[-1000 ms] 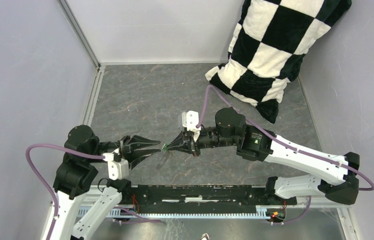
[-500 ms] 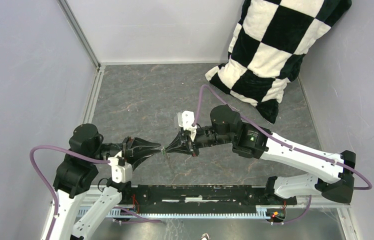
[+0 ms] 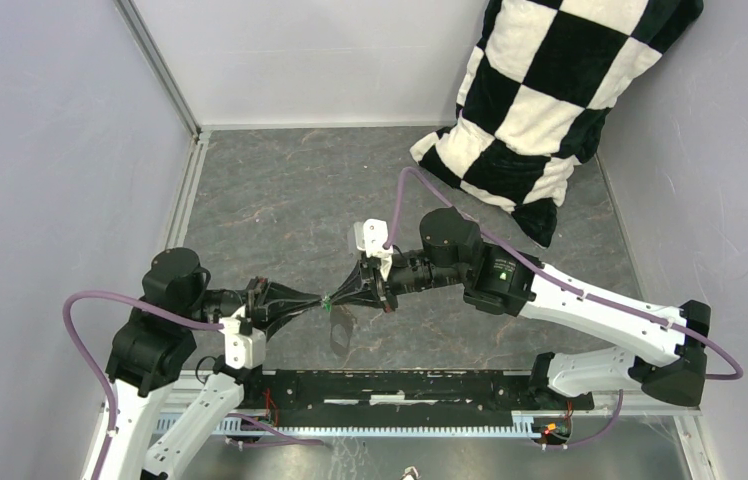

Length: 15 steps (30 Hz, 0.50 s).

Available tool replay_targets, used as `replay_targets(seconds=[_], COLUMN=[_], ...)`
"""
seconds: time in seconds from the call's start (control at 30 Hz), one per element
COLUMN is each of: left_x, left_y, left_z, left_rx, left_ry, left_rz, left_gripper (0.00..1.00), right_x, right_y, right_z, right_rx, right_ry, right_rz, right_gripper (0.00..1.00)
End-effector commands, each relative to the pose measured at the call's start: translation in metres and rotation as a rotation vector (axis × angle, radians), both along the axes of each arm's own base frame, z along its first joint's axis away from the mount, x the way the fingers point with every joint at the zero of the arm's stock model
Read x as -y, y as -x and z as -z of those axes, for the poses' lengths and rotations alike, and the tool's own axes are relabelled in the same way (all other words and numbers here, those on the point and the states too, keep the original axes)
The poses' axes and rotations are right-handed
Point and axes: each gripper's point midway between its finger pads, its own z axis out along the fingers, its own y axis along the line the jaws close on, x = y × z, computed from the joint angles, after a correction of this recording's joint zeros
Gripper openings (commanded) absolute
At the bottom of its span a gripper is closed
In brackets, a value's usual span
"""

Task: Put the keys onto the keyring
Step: Adjust the key on the keyring.

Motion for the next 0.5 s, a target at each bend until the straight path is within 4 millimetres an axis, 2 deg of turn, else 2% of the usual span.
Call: replay_targets(seconds=[0.0, 0.2, 0.47], left_x=[0.0003, 0.0003, -0.0006], left_y=[0.0060, 0.0075, 0.0093], left_z=[-0.0090, -0.0076, -0.0047], left_rx=[0.080, 0.090, 0.092], left_ry=[0.008, 0.009, 0.009], left_rz=[0.038, 0.045, 0.044], left_gripper=[0.10, 0.03, 0.02], right_x=[-0.0036, -0.0023, -0.0009], right_y=[0.0007, -0.0015, -0.0040], right_z=[-0.0385, -0.0361, -0.0415], right_rx=[0.028, 0.022, -0.037], right_ry=[-0.111, -0.122, -0.204], right_rz=[-0.017, -0.007, 0.025], right_gripper=[0.00, 0.00, 0.01])
